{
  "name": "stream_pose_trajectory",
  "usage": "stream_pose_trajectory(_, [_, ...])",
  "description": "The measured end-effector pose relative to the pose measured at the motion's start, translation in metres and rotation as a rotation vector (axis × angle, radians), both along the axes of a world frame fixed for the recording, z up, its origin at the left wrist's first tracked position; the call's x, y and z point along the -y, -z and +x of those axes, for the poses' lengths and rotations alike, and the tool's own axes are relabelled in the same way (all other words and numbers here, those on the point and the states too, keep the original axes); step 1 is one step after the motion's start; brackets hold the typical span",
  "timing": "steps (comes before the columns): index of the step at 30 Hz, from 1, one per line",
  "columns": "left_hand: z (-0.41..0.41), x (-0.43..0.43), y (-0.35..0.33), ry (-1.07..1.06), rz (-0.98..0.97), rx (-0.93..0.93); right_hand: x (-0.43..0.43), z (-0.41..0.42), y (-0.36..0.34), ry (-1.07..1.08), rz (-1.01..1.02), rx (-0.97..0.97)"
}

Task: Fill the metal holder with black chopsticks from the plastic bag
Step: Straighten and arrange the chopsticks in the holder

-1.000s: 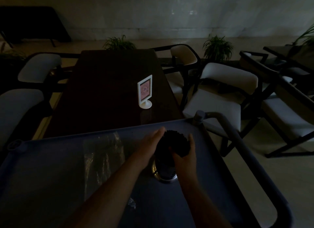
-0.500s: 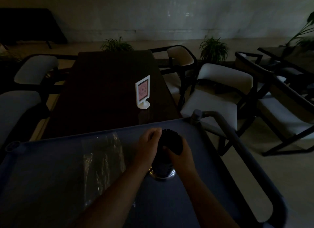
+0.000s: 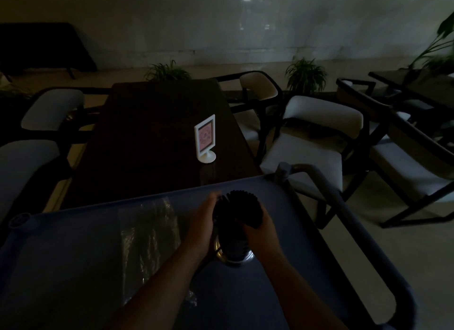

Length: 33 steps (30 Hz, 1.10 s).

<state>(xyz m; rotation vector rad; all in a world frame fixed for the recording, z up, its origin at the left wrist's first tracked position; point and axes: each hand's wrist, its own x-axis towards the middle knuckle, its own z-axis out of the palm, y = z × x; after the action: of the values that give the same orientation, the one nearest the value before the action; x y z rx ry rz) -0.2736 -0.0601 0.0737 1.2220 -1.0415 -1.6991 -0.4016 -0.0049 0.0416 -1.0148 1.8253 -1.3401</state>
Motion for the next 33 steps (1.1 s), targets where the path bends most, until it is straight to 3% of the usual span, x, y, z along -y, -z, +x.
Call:
stream_pose_trajectory(3, [0.01,-0.006,0.007,-0.022,0.053,-0.02,0.0,0.001,-0.002,0.007,0.01,0.021])
stream_pose_trajectory(5, [0.015,-0.008,0.014,-0.042,0.0,0.062,0.0,0.002,-0.001,0.02,0.008,0.059])
stream_pose_trajectory(7, [0.023,-0.01,0.028,-0.016,-0.06,0.214,0.001,0.001,0.0,0.026,0.004,0.076])
stream_pose_trajectory(11, [0.032,-0.016,0.058,0.308,-0.171,0.63,0.002,0.001,0.0,0.016,0.002,0.066])
stream_pose_trajectory(13, [0.029,-0.021,0.065,0.342,-0.19,0.721,0.002,0.002,-0.001,0.021,0.012,0.06])
stream_pose_trajectory(17, [0.021,-0.023,0.063,0.313,-0.15,0.7,0.002,0.0,0.001,0.026,0.008,0.087])
stream_pose_trajectory(24, [0.013,-0.03,0.062,0.119,0.178,0.366,0.005,0.002,0.006,0.049,0.009,0.059])
stream_pose_trajectory(29, [0.019,-0.038,0.049,0.085,0.181,0.393,0.004,0.001,0.004,0.033,-0.022,0.051])
stream_pose_trajectory(33, [0.025,-0.046,0.048,0.209,0.081,0.473,0.004,0.001,0.001,0.022,-0.008,0.03])
